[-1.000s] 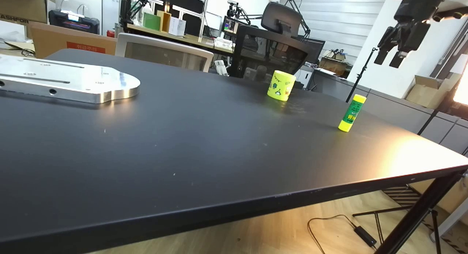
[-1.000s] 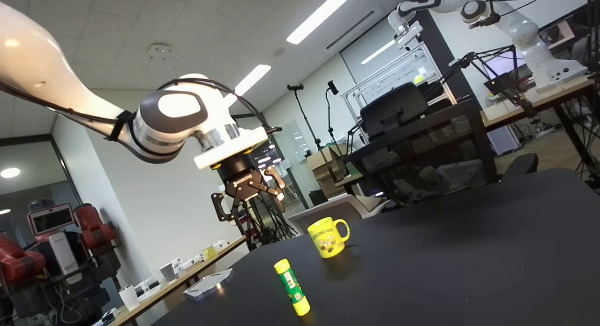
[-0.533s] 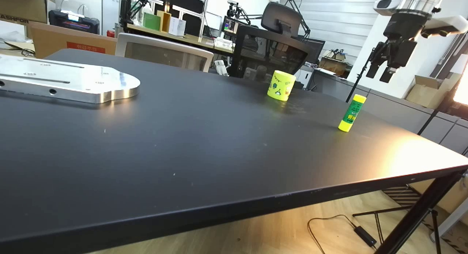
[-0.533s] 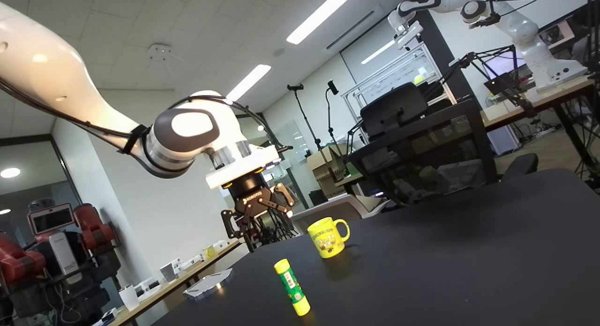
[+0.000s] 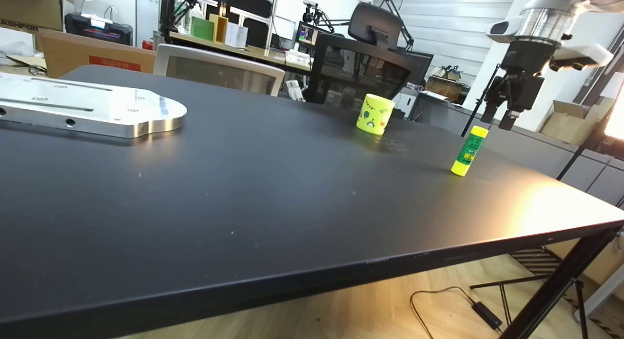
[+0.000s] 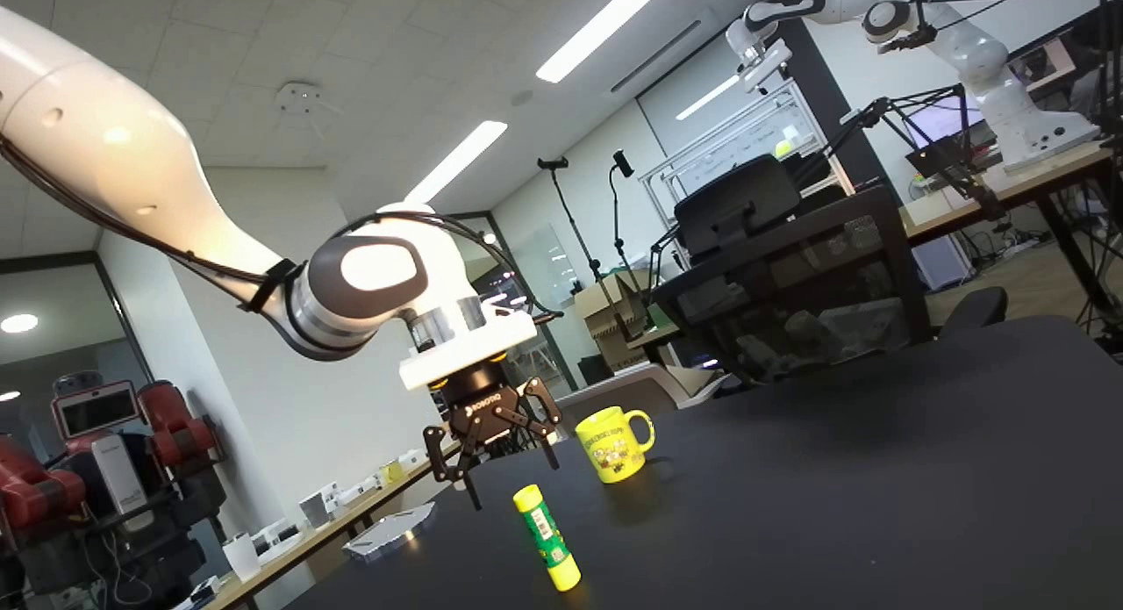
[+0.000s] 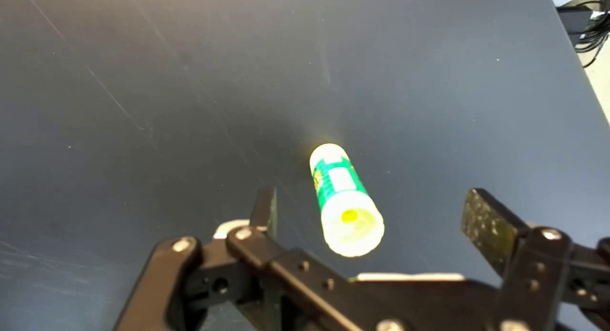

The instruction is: Put the glue stick inside the yellow mug

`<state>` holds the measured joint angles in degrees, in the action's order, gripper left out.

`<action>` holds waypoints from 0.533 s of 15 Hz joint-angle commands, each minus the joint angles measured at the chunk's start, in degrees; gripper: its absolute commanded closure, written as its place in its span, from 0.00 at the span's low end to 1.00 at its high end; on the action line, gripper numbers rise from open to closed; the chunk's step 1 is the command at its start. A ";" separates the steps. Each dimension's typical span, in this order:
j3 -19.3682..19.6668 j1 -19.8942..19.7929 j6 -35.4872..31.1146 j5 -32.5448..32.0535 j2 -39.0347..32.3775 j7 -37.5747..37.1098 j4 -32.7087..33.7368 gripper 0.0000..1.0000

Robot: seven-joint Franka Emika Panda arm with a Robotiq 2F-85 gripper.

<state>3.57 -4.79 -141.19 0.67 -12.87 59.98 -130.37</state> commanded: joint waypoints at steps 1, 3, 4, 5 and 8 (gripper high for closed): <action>-1.52 -1.31 -0.61 0.60 -1.88 -0.87 0.80 0.00; -1.75 -1.46 -0.78 0.53 -2.74 -1.10 0.95 0.00; -1.96 -1.63 -0.87 0.67 -3.13 -0.89 1.00 0.00; -2.01 -1.64 -1.17 0.40 -3.62 -1.14 1.05 0.00; -2.08 -1.65 -1.67 -0.13 -4.63 -1.59 1.06 0.00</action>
<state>2.53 -5.42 -142.35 1.03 -16.13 59.90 -130.35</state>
